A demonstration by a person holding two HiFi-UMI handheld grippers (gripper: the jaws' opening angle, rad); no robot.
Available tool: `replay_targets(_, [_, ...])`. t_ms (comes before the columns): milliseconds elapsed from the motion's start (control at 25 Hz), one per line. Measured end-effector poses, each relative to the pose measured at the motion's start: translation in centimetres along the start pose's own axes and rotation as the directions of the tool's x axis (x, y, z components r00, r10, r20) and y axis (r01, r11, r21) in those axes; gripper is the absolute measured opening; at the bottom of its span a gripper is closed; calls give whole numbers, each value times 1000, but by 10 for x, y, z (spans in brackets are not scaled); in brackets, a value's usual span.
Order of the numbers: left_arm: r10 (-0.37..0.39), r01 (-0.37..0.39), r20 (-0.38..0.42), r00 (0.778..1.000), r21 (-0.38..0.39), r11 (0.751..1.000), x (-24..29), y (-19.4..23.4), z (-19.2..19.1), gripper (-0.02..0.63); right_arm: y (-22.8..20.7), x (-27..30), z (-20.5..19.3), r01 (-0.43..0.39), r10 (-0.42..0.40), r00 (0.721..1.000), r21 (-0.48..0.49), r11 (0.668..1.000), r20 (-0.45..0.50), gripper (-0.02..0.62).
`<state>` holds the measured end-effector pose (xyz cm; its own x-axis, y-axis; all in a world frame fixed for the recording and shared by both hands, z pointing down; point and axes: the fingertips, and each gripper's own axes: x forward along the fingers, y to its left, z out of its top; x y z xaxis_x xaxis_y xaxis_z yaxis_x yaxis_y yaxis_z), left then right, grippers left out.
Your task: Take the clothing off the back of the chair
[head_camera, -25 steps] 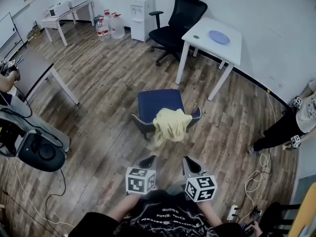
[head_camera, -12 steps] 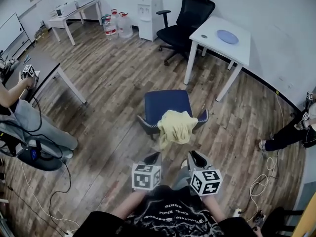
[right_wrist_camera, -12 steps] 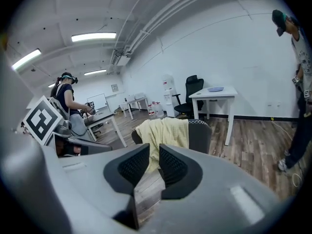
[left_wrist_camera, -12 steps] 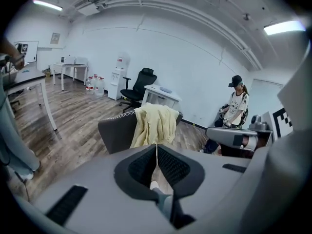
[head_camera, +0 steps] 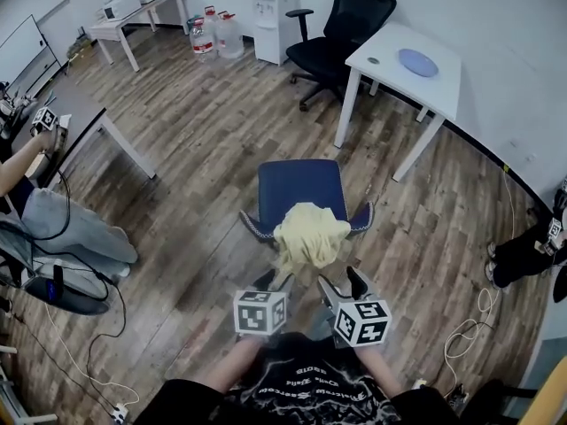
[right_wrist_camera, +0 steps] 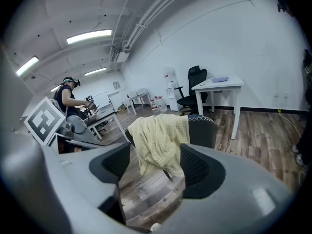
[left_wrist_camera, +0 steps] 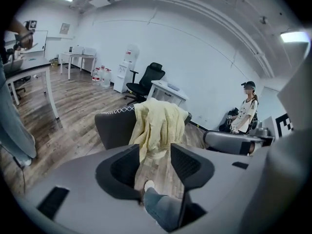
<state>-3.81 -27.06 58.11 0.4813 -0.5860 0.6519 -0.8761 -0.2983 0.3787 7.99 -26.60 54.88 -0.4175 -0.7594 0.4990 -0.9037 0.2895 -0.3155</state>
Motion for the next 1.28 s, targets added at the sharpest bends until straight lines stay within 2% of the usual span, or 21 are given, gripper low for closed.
replay_targets(160, [8,-8,6,1000,-18,1000,11,0,5,213,-8,13,2,-6,6,1000,0,1000,-23,334])
replay_targets(280, [50,-49,20,999,-36,998,16,6,13,277,-12,24,5,4,-4,999,-10,1000,-43,356])
replay_targets(400, [51,-52,-9,999,-50,997,25,6,15,299,-19,33,5,8,-8,998,2,1000,-64,379])
replay_targets(640, [16,-21,-59,998,-74,997,45,5,15,301,-31,55,1,-18,19,992,9,1000,-121,394])
replay_targets(1000, [-8,3,-107,994,-49,999,71,4,25,301,-44,77,-1,-64,65,980,12,998,-190,394])
replay_targets(1280, [-13,6,-126,992,-56,998,81,6,28,301,-47,92,0,-58,55,973,-9,998,-223,394])
